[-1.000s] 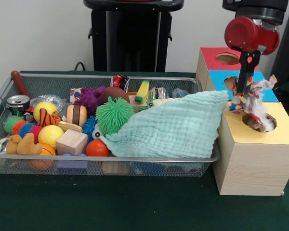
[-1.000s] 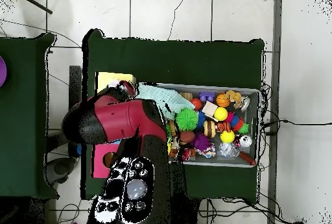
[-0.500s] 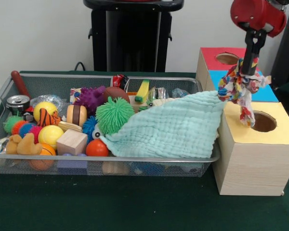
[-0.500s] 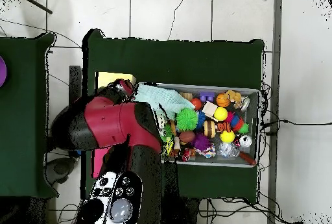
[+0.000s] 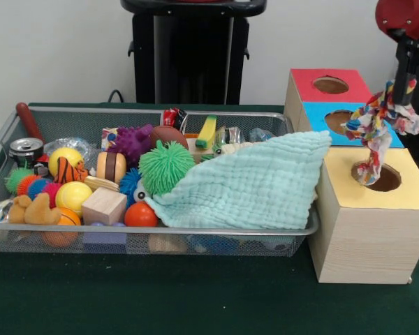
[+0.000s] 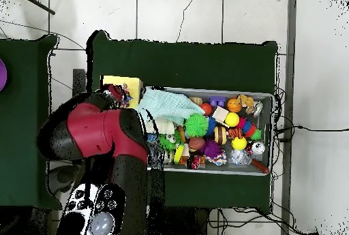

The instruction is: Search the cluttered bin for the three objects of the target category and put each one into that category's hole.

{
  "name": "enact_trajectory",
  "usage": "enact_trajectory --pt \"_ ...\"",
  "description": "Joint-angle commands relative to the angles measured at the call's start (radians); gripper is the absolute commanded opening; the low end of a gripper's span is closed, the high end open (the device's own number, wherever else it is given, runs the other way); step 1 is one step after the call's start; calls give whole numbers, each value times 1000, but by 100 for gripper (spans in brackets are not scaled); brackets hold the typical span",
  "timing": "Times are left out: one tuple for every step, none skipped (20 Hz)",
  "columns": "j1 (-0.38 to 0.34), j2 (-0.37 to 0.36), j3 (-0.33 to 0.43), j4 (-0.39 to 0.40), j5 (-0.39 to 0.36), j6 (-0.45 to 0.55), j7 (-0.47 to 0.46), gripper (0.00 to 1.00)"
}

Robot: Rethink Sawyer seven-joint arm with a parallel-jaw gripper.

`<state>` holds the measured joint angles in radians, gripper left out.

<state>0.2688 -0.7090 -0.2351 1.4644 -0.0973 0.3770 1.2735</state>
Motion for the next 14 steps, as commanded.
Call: enact_trajectory --pt "11 107 -20 -31 51 90 283 0" --pt "12 115 -25 -34 54 89 280 0" --pt "12 122 -28 -38 56 88 276 0" --pt "12 129 -32 -42 58 81 274 0" --pt "10 136 -32 -44 60 76 270 0" --pt "8 140 -34 -45 61 68 267 0" --pt "6 143 -34 -46 62 62 262 0" --pt "5 148 -36 -47 61 58 258 0" --pt "4 152 -38 -50 62 52 255 0" --pt "2 155 -39 -51 62 50 251 0" --pt "-1 160 -39 -53 63 47 248 0" --pt "-6 163 -36 -53 64 45 244 0" --pt "-10 167 -34 -56 64 45 239 0" --pt "-13 170 -34 -58 63 42 236 0"
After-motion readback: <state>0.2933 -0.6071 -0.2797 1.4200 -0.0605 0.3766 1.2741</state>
